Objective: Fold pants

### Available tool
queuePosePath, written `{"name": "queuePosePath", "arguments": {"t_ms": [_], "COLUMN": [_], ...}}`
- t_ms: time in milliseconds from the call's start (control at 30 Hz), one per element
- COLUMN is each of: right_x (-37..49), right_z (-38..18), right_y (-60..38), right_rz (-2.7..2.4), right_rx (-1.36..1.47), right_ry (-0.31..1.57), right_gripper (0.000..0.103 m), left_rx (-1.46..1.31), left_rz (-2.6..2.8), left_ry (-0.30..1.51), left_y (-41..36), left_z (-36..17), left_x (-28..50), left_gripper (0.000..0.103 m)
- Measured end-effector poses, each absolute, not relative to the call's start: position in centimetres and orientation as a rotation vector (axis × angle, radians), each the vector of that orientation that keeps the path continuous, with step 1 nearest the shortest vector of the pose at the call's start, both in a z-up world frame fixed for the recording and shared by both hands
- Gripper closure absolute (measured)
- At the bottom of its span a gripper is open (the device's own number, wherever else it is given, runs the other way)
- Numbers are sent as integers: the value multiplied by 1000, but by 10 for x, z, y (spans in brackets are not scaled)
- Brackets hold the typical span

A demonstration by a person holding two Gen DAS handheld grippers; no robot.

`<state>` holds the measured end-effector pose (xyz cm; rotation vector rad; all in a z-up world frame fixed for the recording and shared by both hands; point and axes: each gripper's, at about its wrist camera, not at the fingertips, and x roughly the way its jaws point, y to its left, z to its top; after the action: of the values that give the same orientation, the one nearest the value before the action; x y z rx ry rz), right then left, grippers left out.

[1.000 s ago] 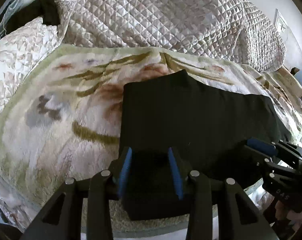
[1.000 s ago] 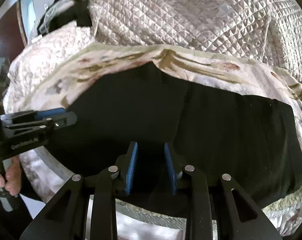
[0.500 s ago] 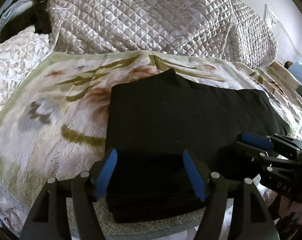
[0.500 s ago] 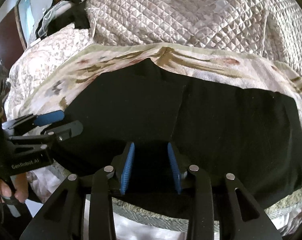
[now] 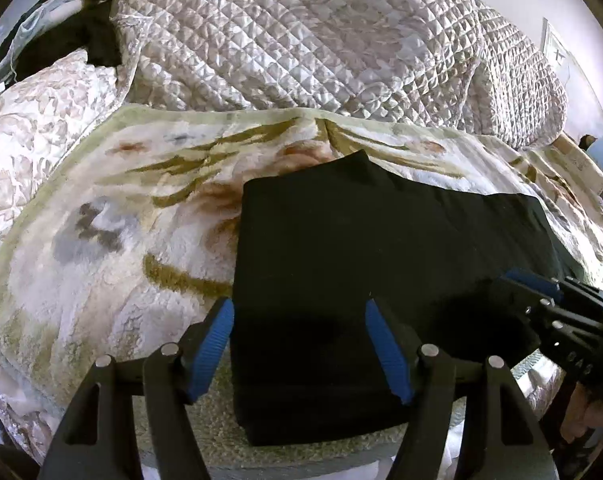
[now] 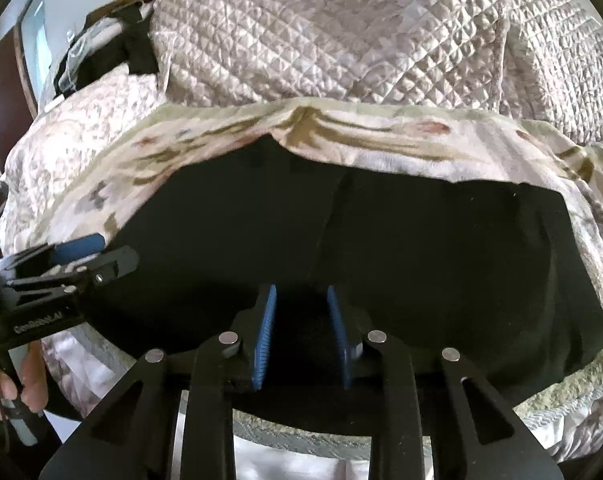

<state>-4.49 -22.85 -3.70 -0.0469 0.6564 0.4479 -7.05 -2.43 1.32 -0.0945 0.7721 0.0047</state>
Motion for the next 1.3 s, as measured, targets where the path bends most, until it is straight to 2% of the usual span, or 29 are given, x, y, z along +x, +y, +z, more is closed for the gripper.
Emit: {"name": "queuePosePath", "arguments": {"t_ms": [267, 633, 933, 1300], "right_x": [-39, -40, -25, -13], "right_z": [-48, -38, -42, -37], "right_y": [-216, -229, -211, -246], "right_rz": [486, 454, 480, 375], "right_rx": [-91, -32, -63, 24], "right_ry": [707, 677, 721, 709], "right_gripper": [76, 76, 76, 76], "left_rx": [-86, -88, -51, -55], "left_rz": [-1, 3, -12, -18], "left_ry": [780, 789, 806, 843], "left_y": [-26, -24, -31, -33], "left_z": [12, 14, 27, 13], "left_x": [-69, -65, -39, -31], "left_gripper": [32, 32, 35, 35]}}
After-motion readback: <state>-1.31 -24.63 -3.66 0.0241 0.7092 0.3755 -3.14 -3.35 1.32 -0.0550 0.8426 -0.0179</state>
